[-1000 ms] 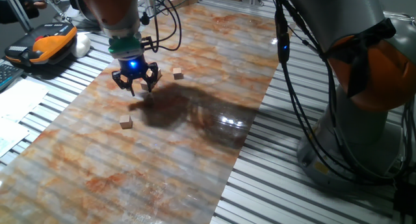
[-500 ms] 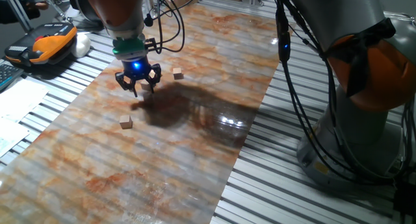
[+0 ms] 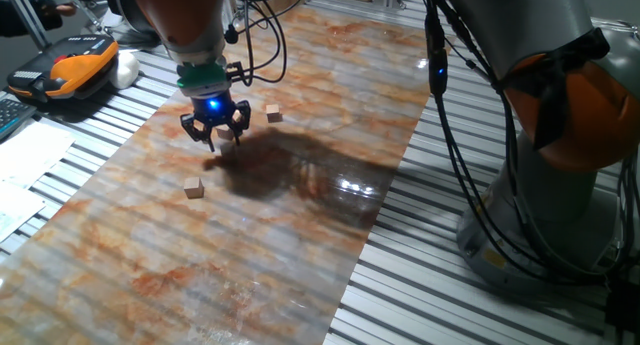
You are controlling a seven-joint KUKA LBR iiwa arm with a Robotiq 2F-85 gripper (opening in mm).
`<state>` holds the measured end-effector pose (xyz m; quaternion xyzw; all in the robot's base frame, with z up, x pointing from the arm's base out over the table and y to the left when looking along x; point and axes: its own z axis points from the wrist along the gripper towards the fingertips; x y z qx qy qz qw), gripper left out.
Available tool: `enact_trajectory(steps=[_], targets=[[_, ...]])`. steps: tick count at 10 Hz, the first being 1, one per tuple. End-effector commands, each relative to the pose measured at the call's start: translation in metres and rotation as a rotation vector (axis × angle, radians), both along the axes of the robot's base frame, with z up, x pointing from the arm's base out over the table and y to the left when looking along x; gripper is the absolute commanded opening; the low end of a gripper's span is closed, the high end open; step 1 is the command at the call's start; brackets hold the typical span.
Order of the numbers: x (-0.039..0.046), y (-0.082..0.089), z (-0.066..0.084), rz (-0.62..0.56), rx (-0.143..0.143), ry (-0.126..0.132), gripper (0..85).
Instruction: Stack the blocks into a pyramid shape
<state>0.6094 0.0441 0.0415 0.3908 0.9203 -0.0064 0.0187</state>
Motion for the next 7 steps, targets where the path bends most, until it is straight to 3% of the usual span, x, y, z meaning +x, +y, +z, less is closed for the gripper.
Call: enact_trajectory(steps=[1,7], targets=[[-0.0004,0.0001,-0.0018,0.000,-0.002,-0.002,51.0],[-0.0008,0.0014,-0.0076,-0.006,-0.001,-0.008,51.0]])
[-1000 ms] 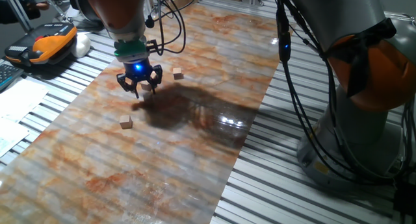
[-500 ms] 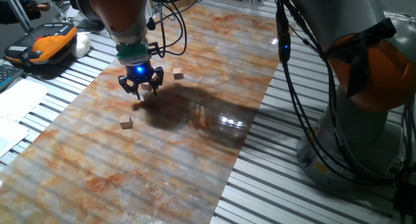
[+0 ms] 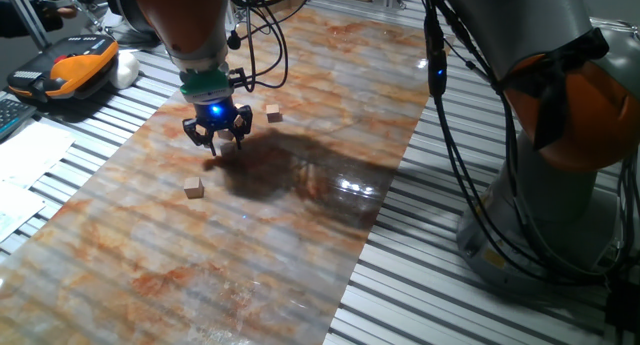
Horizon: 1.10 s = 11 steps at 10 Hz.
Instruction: Stack the blocks into a pyramid shape
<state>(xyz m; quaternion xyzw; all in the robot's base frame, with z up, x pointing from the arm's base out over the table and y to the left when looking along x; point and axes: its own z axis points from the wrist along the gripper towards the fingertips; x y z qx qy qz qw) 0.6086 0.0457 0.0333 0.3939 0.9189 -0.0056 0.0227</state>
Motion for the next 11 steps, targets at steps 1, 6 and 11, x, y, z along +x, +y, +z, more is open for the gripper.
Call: enact_trajectory(steps=[1,6,11], targets=[[0.0000,0.0004,-0.0007,-0.001,0.000,0.000,51.0],[-0.0012,0.0034,-0.0009,-0.007,0.003,-0.004,51.0],[-0.0014,0.0035,-0.0011,0.001,0.002,-0.005,34.0]])
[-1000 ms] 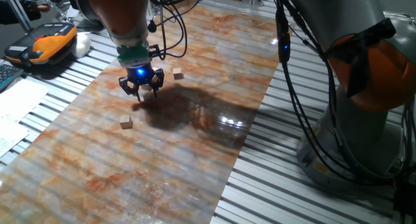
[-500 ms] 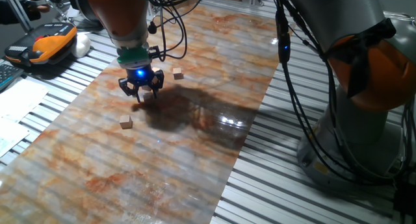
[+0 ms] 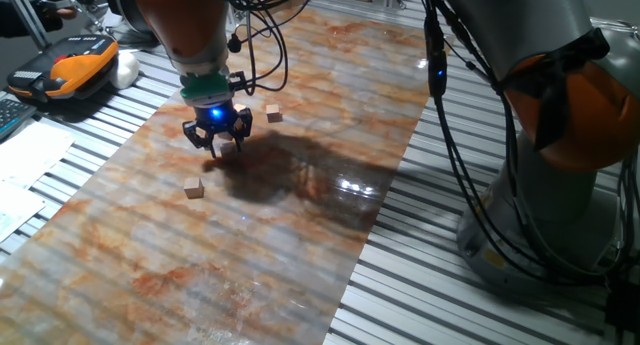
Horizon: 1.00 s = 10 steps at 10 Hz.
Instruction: Stack the blocks into a pyramid shape
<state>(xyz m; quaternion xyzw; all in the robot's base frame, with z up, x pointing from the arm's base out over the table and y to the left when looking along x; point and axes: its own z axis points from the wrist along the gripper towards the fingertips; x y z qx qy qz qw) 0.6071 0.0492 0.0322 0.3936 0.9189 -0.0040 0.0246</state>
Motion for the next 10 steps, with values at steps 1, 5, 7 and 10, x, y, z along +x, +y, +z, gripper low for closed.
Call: enact_trajectory(steps=[1,5,7,10], targets=[[0.0001,0.000,0.000,0.002,0.002,-0.001,34.0],[-0.0003,-0.001,-0.001,0.016,0.010,-0.004,17.0],[-0.0003,-0.001,0.006,0.022,0.005,0.007,0.0],[0.0023,-0.008,0.037,-0.043,0.075,0.008,0.0]])
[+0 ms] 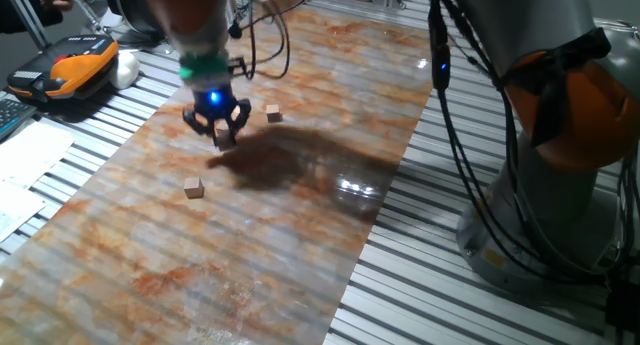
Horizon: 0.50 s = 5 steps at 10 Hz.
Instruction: Stack the blocks into a pyramid shape
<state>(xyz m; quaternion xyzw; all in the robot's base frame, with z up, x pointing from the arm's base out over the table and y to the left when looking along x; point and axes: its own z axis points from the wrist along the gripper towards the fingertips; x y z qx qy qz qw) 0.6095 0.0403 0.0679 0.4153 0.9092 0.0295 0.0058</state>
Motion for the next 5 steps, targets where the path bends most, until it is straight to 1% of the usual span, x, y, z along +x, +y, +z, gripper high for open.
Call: enact_trajectory(steps=[1,2,3,4,5], targets=[[0.0012,-0.004,0.009,-0.024,0.021,-0.004,0.0],[0.0029,-0.008,0.012,-0.071,0.033,-0.007,0.0],[0.0050,-0.011,0.013,-0.144,0.055,-0.018,0.0],[0.0074,-0.015,0.015,-0.223,0.069,-0.027,0.0],[0.0098,-0.018,0.016,-0.305,0.056,-0.026,0.0]])
